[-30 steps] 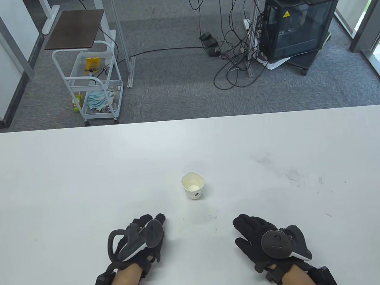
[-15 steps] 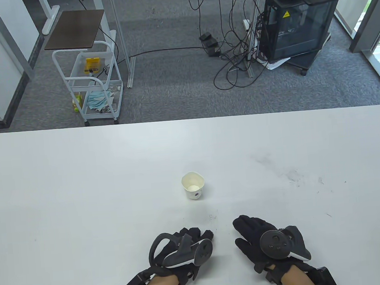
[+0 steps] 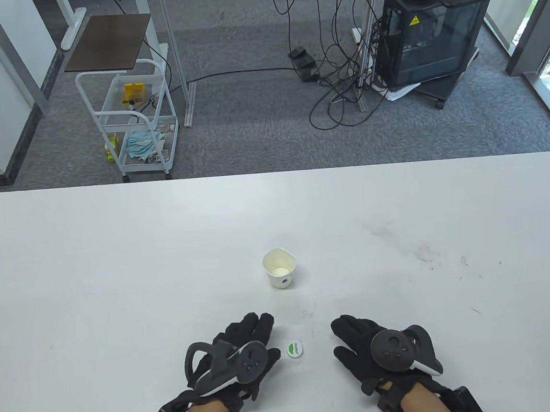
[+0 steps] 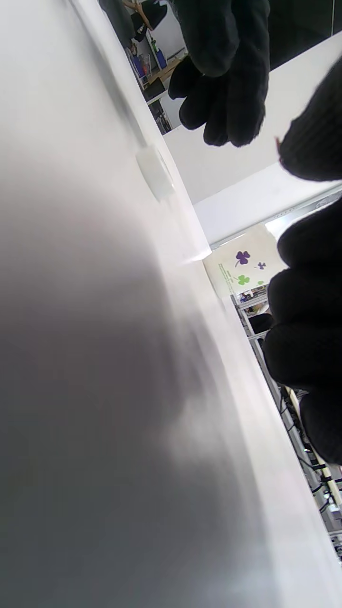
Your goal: Flick bottle cap to knock over paper cup
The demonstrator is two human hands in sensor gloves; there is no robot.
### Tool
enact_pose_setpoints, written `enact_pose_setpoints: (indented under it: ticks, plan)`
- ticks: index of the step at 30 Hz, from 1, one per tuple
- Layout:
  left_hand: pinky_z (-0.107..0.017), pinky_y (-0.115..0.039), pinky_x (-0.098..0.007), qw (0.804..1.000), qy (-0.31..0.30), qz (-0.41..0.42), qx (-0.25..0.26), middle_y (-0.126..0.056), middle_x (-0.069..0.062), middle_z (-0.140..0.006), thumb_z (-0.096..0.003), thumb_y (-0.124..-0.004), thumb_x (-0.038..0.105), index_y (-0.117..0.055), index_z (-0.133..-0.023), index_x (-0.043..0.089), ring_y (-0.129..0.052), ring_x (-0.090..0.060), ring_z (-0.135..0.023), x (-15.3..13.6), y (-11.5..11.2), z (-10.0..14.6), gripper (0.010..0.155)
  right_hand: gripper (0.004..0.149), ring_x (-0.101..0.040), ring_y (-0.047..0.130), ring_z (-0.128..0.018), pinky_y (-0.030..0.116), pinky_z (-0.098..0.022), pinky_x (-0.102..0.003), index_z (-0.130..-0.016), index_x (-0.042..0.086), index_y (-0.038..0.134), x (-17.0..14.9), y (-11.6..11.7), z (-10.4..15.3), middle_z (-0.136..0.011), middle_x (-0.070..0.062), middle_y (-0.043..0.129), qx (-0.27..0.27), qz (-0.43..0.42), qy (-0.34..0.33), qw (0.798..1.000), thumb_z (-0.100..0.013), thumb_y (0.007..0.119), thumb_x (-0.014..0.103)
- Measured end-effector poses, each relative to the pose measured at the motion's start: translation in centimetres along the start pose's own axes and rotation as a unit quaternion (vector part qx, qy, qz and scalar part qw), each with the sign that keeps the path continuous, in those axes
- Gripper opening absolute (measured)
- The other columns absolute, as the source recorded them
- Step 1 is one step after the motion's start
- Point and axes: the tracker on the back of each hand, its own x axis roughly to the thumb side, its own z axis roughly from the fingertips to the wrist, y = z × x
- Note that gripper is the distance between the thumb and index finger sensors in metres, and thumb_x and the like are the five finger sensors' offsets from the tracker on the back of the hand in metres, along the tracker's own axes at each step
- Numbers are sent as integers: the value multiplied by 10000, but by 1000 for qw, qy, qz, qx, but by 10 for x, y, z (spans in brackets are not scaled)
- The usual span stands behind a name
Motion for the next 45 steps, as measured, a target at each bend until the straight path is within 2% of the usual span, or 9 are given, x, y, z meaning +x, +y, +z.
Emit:
enact_pose_setpoints:
  ticks: [9,14,20,25,26,27,29,38,45]
  plan:
    - [-617,-779,-433,997,51,61,16,-632,-92,-1122,-478,-650,647,-504,-1093,296,-815,-295,-900,-37,11,7,723,557,-417,662,-973,567,-705,-574,-1043,194,617,14,21,-8,-1077,-144,632,45,-37,64,996,-571,744,461]
    - [-618,-780,-433,997,48,63,18,-640,-90,-1120,-481,-649,643,-510,-1093,300,-819,-292,-898,-39,11,7,715,344,-379,499,-1031,439,-747,-561,-801,246,719,22,34,-14,-1103,-123,552,92,-34,112,989,-560,788,481]
    - [-615,-783,-431,996,50,66,20,-648,-87,-1116,-482,-647,638,-518,-1089,303,-826,-291,-892,-40,10,7,706,333,-419,143,-1065,203,-750,-589,-841,271,670,45,59,-26,-1145,-171,228,178,-14,100,979,-608,722,504]
    - [-617,-782,-431,996,58,68,17,-648,-87,-1117,-485,-646,634,-520,-1090,305,-826,-293,-892,-45,9,6,700,334,-405,112,-1067,189,-758,-570,-862,294,645,53,65,-29,-1143,-153,179,188,-12,90,978,-617,696,515]
    - [-616,-783,-430,996,61,67,15,-650,-86,-1116,-485,-645,633,-522,-1089,304,-826,-291,-892,-47,8,6,698,406,-420,106,-1057,190,-758,-565,-936,284,590,53,65,-29,-1137,-169,161,181,-14,103,978,-619,677,522]
    - [-616,-782,-431,996,63,67,12,-649,-87,-1116,-485,-644,633,-519,-1090,304,-826,-291,-892,-48,7,6,700,688,-447,90,-1043,188,-753,-568,-1129,211,268,54,66,-29,-1130,-197,128,181,-12,105,978,-620,643,481]
    - [-615,-784,-429,996,64,69,8,-652,-87,-1115,-486,-643,633,-521,-1090,302,-829,-290,-890,-49,5,6,699,788,-460,69,-1030,179,-748,-571,-1111,156,175,54,66,-26,-1118,-198,78,183,-13,108,977,-605,629,553]
    - [-619,-782,-429,997,54,58,-2,-650,-83,-1116,-487,-641,634,-519,-1089,303,-827,-286,-893,-44,2,4,698,709,-450,262,-1089,319,-782,-615,-1130,174,353,47,49,-17,-1172,-170,285,136,-28,25,990,-600,699,494]
    - [-620,-782,-432,999,31,35,4,-651,-80,-1117,-484,-645,635,-525,-1087,305,-828,-286,-893,-33,2,4,698,705,-476,428,-1053,421,-741,-627,-1103,167,481,28,18,-7,-1142,-182,451,1,-26,-25,999,-534,775,463]
